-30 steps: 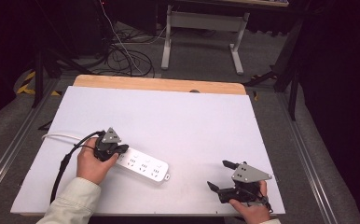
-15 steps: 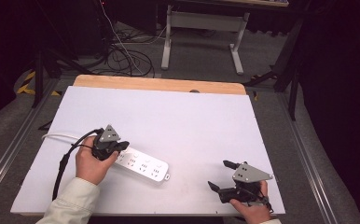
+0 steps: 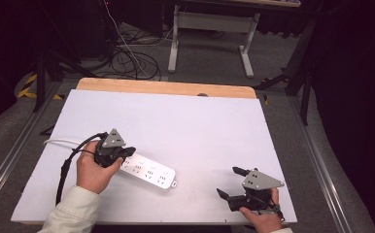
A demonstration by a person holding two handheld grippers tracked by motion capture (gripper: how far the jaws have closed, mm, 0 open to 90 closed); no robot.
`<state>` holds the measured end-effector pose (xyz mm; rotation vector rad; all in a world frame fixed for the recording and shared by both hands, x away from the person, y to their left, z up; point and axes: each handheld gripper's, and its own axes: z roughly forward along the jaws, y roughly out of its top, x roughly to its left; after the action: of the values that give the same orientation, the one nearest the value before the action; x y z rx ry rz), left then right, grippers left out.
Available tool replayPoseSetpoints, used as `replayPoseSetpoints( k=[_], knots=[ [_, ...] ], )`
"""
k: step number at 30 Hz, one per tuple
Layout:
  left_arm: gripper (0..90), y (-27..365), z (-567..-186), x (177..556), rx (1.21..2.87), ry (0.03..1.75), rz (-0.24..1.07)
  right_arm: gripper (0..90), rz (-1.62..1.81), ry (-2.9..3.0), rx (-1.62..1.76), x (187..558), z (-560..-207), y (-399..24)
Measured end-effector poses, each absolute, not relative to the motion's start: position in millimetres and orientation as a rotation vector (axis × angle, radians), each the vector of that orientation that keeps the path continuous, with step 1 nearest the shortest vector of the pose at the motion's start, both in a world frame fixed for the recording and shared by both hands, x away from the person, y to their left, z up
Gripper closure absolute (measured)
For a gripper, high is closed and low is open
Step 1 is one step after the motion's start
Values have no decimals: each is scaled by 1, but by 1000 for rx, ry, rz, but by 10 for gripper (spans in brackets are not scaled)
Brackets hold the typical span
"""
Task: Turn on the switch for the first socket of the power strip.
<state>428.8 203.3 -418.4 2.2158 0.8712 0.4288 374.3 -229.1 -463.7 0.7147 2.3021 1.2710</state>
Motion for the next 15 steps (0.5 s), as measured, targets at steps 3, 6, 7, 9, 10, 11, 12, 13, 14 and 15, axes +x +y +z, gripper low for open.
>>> replayPoseSetpoints(
  k=[3,6,7,9,10,11,12,13,14,15],
  knots=[
    [900,205,-417,428,2212,873,425,124,1271,2303,715,374,-464,-229],
    [900,205,-416,428,2202,872,409,124,1265,2304,715,374,-464,-229],
    [900,206,-416,428,2196,872,406,124,1265,2304,715,374,-464,-229],
    [900,207,-413,426,2161,870,403,124,1268,2304,715,375,-464,-229],
    [729,208,-411,426,2147,877,401,124,1268,2304,717,375,-464,-229],
    [729,208,-409,425,2136,885,402,124,1268,2304,717,375,-464,-229],
    [662,209,-407,423,2130,882,389,124,1270,2304,718,375,-464,-229],
    [643,210,-405,422,2124,872,382,124,1270,2305,717,375,-464,-229],
    [643,212,-403,420,2116,858,390,124,1270,2305,717,375,-464,-229],
    [596,213,-400,418,2111,853,385,124,1272,2303,714,374,-464,-229]
  ],
)
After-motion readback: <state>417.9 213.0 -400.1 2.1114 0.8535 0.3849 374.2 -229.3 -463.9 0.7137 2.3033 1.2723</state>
